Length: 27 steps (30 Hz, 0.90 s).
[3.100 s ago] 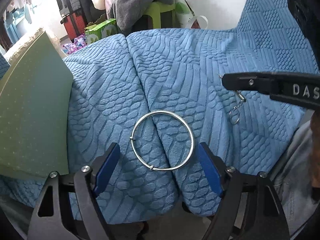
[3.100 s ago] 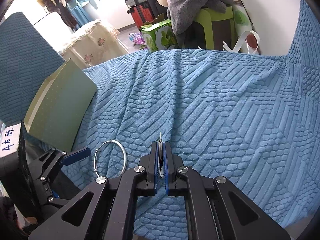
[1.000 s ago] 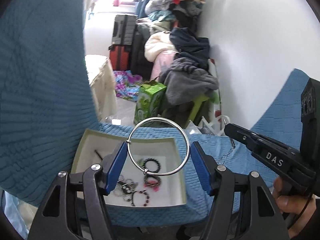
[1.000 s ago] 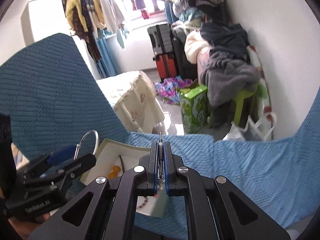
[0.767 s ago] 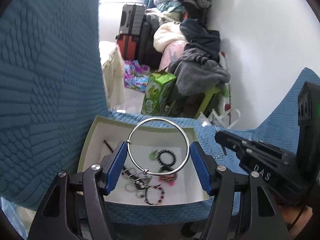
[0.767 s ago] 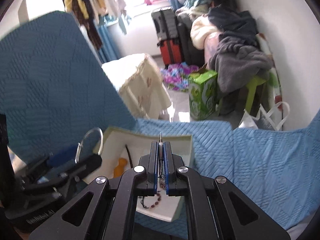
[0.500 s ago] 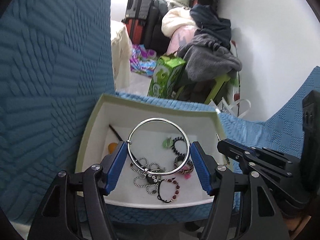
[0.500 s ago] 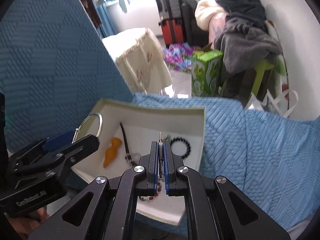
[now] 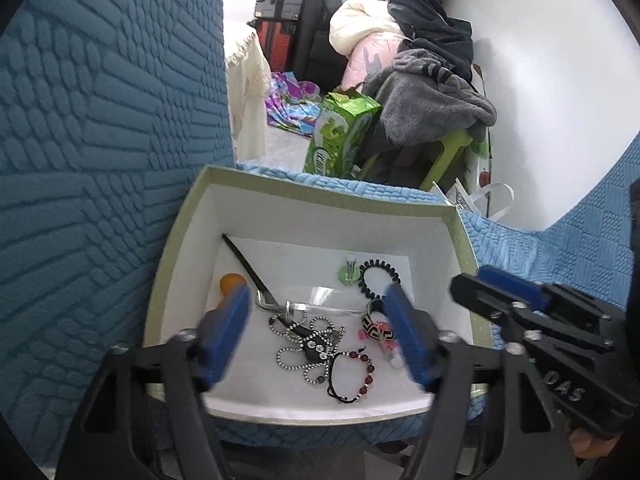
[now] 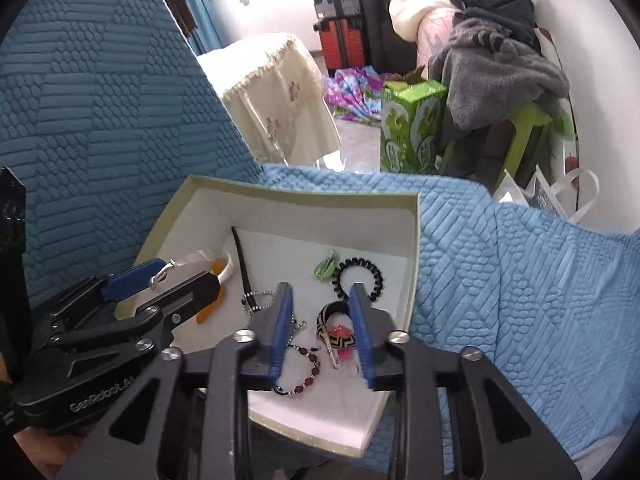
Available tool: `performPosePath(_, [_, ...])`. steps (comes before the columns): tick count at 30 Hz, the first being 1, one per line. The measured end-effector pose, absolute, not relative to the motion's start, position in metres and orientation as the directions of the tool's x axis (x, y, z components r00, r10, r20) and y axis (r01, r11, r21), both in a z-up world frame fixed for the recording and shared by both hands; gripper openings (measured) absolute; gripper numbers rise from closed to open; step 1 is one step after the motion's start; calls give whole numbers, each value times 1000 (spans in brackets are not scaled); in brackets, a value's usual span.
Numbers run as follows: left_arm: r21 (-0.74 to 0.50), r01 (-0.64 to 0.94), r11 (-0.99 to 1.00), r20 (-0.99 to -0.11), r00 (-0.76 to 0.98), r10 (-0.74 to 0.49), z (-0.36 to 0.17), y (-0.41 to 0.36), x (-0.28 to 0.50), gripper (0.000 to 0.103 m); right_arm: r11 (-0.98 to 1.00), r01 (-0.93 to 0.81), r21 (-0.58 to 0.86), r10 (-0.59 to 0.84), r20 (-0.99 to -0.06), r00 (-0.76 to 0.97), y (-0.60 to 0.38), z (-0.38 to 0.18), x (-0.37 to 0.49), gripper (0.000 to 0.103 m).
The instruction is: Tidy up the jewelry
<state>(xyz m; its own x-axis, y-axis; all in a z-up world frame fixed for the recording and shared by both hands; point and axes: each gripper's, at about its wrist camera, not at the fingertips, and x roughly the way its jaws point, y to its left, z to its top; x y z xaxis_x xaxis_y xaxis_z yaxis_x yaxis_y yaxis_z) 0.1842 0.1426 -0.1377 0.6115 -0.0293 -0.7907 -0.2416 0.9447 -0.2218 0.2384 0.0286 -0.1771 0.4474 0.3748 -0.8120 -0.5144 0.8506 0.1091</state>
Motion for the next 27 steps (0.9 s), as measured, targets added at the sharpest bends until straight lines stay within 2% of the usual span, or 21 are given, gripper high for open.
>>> performPosePath(3, [-235, -236, 943, -774, 632, -35, -125, 143, 178, 81, 857, -505, 107, 380, -792, 478, 19, -161, 236, 44])
performPosePath(5, [-229, -238, 944, -762, 647, -22, -108, 143, 172, 81, 852, -510, 115, 398, -775, 491, 14, -147, 236, 61])
performPosePath(7, [-229, -239, 944, -750, 661, -15, -96, 143, 168, 81, 860, -501, 99, 396, -750, 531, 8, -130, 236, 71])
performPosePath(10, [-217, -243, 945, -718, 696, 14, -69, 143, 157, 82, 870, -483, 98, 399, -715, 574, -6, -102, 236, 77])
performPosePath(12, [-209, -247, 946, -696, 718, 33, -49, 142, 149, 85, 873, -480, 90, 401, -692, 600, -13, -83, 233, 85])
performPosePath(14, [-199, -250, 948, -674, 737, 53, -32, 140, 140, 90, 880, -469, 72, 395, -658, 641, -24, -60, 226, 98])
performPosePath(19, [-185, -231, 955, -625, 778, 67, 0, 130, 121, 102, 877, -472, 87, 431, -576, 695, -48, -20, 207, 103])
performPosePath(27, [-145, -238, 960, -606, 789, 104, 21, 110, 99, 103, 884, -463, 65, 423, -537, 730, -72, 0, 179, 103])
